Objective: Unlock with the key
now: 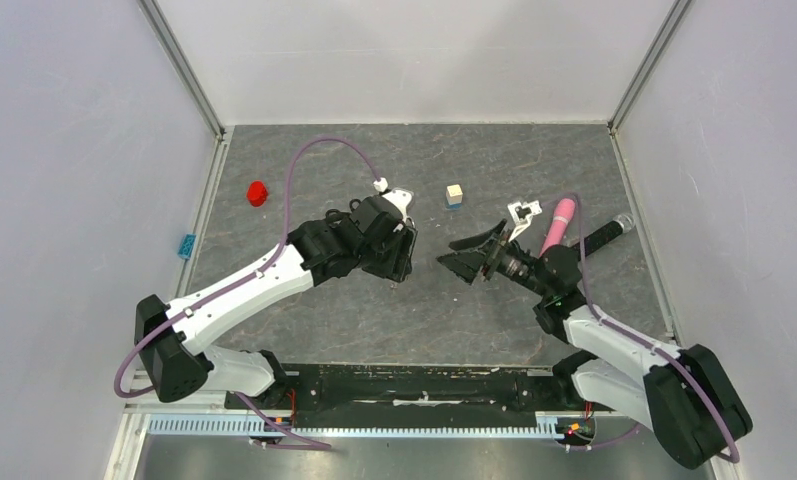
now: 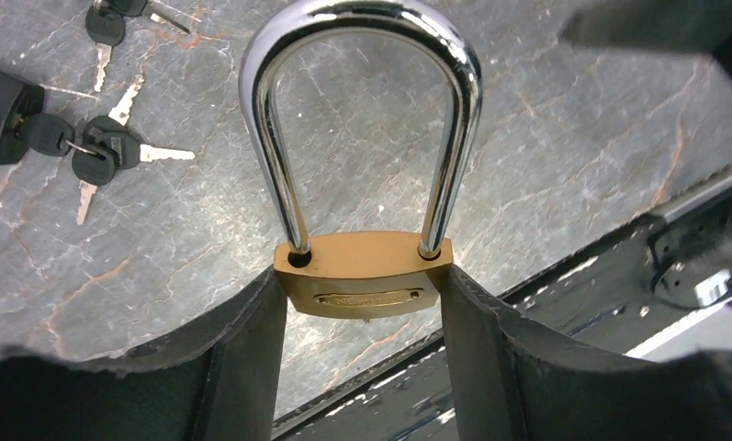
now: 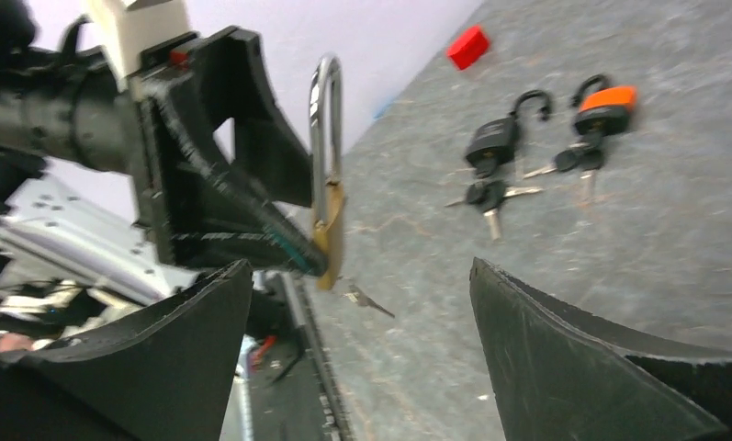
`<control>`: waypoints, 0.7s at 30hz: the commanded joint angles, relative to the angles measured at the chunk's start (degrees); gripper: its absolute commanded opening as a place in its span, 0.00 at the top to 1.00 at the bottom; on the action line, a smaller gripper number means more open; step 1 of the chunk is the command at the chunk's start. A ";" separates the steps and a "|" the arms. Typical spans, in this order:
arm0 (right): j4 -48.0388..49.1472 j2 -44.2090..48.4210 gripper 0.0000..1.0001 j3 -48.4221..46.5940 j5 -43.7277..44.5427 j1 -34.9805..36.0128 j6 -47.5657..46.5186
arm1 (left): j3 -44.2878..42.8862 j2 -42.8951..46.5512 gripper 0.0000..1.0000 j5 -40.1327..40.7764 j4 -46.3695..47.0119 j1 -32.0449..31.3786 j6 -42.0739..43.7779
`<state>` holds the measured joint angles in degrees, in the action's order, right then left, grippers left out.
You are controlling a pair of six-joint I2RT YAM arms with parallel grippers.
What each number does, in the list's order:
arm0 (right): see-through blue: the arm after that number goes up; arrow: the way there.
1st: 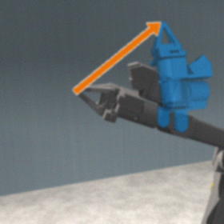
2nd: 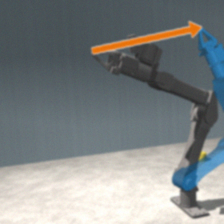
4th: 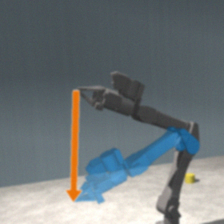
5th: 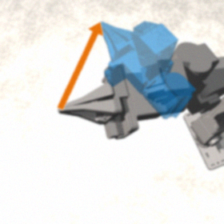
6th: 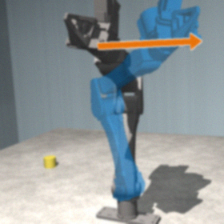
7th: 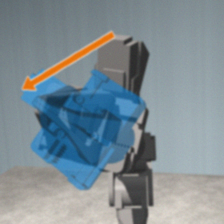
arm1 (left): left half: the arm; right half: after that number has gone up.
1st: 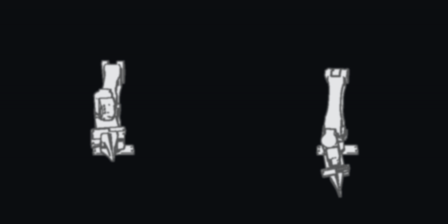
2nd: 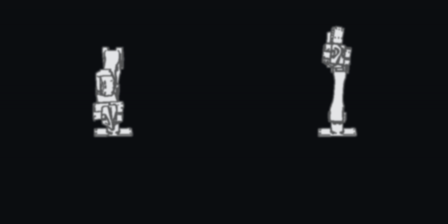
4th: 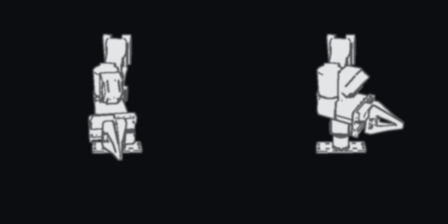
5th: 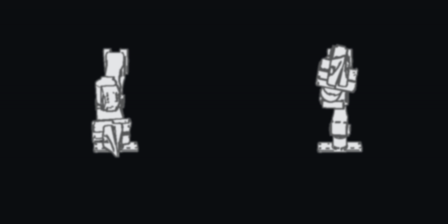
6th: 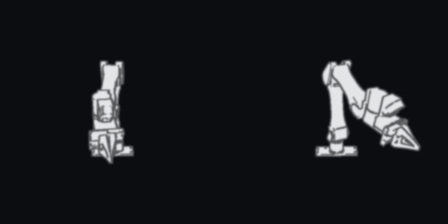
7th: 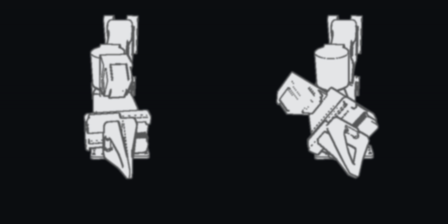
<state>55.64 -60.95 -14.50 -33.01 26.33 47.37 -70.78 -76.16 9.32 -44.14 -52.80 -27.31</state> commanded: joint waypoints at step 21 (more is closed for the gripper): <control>-18.19 -1.67 0.19 -14.79 0.84 0.66 -20.12 | -3.83 1.07 0.98 -19.09 4.67 -0.46 18.24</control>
<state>32.64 -61.76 -27.38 -29.78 26.76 30.33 -71.31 -76.34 -4.75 -44.07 -52.99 -13.10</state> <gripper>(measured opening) 0.828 0.632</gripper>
